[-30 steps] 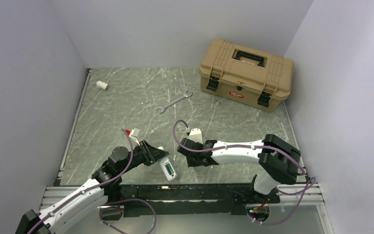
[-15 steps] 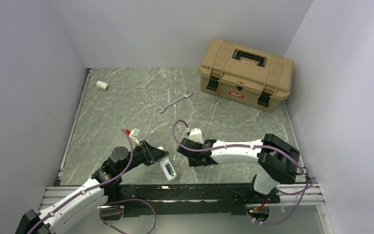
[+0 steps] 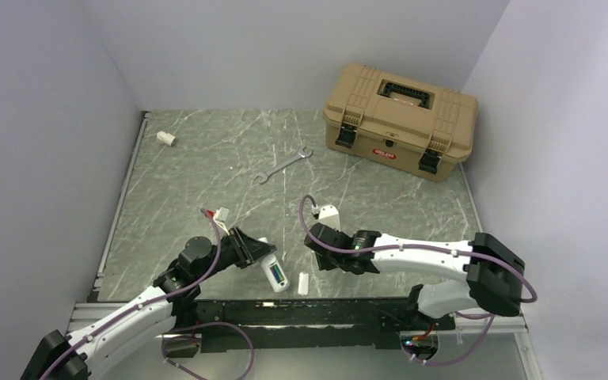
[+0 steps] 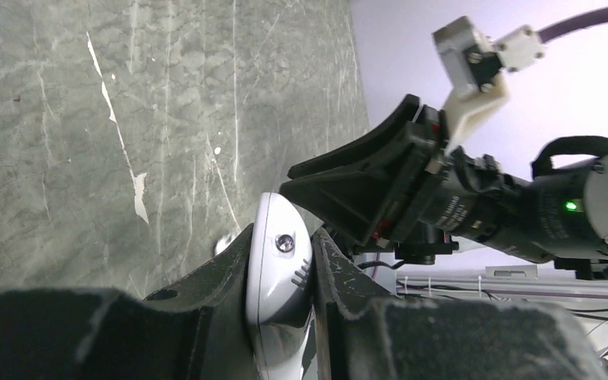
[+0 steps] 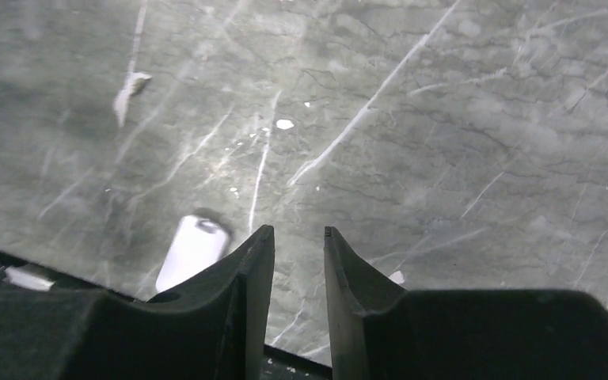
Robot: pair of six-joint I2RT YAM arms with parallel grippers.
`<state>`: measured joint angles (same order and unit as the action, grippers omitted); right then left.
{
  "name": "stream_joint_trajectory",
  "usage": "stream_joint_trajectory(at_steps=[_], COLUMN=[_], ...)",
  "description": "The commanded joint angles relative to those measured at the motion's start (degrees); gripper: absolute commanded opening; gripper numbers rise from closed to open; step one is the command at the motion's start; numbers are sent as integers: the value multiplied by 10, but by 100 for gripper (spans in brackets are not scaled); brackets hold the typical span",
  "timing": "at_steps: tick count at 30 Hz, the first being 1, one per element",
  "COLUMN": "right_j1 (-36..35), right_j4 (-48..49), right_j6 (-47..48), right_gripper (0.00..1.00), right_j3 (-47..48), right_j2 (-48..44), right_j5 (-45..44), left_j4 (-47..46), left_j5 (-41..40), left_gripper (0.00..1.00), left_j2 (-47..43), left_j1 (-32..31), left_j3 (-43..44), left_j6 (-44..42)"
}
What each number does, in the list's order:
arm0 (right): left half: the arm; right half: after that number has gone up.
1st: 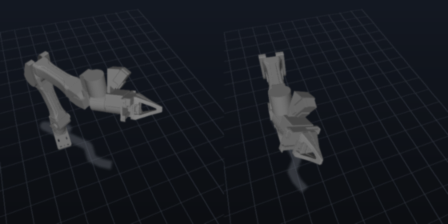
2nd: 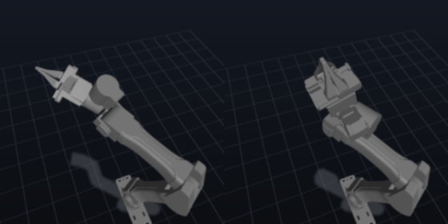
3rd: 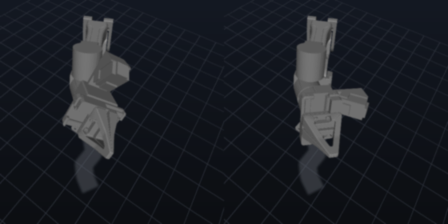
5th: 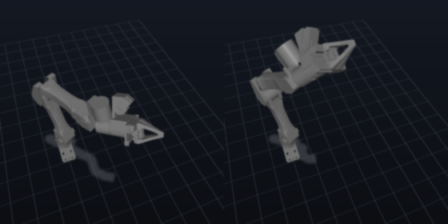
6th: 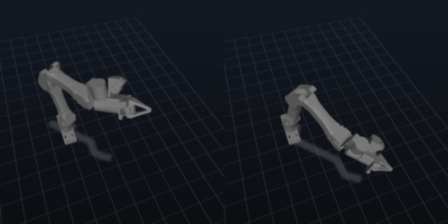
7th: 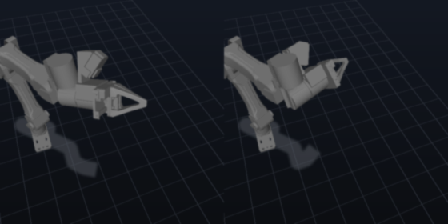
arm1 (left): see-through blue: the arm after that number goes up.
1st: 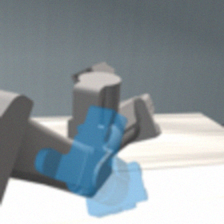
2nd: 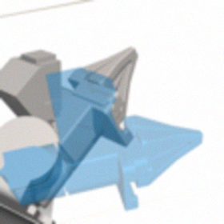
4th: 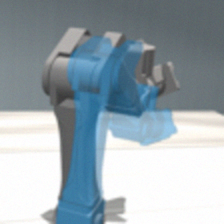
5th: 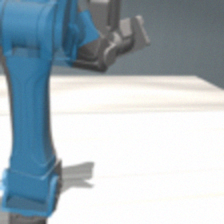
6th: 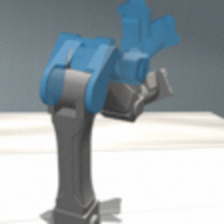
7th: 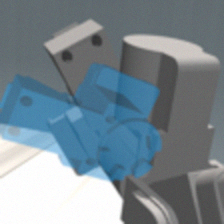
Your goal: Load the batteries into the remote control
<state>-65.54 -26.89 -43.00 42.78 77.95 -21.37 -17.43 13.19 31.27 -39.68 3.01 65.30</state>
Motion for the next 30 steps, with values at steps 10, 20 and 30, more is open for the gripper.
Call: stream_joint_trajectory(at_steps=[10, 20, 30], right_j1=[1, -23, -81], right_j4=[24, 23, 63], right_j6=[73, 61, -4], right_gripper=[38, 20, 6], right_j3=[-1, -12, -62], right_j2=[-78, -48, -34], right_j5=[72, 125, 156], left_j4=[-59, 43, 87], left_j5=[-12, -42, -55], left_gripper=[0, 0, 0], left_j2=[13, -74, -106], left_j1=[-1, -2, -2], left_j3=[10, 4, 15], left_j6=[8, 3, -3])
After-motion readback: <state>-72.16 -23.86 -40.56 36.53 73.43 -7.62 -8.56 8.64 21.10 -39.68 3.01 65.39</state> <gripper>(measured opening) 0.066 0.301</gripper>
